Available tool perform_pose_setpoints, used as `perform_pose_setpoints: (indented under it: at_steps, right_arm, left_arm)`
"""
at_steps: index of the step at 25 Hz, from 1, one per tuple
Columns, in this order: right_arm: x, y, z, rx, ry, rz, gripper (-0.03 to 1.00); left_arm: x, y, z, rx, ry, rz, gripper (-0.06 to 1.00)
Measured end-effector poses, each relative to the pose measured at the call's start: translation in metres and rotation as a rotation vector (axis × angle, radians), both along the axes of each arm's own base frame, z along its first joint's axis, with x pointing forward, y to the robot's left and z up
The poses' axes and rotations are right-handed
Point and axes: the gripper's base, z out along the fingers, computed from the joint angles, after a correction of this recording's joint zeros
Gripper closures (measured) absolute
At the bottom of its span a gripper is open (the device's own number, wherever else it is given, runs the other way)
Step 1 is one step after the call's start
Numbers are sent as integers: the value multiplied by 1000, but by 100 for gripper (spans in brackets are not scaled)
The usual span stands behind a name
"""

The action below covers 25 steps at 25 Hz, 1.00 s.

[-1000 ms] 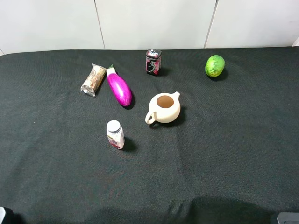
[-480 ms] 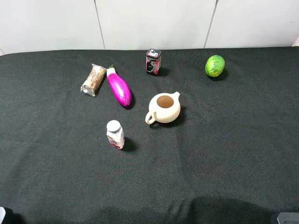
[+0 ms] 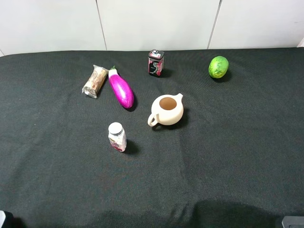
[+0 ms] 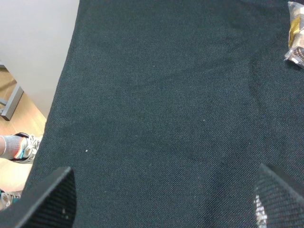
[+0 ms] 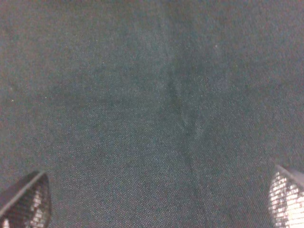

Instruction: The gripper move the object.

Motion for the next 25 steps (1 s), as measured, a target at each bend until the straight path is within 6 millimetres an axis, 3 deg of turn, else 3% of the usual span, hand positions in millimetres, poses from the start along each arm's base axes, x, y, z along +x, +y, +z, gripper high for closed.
perform_pose_setpoints:
  at_steps: [5,14,25]
  right_arm:
    - [-5,2,1,1,-36,26,27]
    - [-41,6,2,-35,-267,43,27]
    - [-34,6,-1,-50,-325,62,27]
  left_arm:
    - [0,0,0,0,0,0,15]
    - [0,0,0,0,0,0,15]
    - [0,0,0,0,0,0,15]
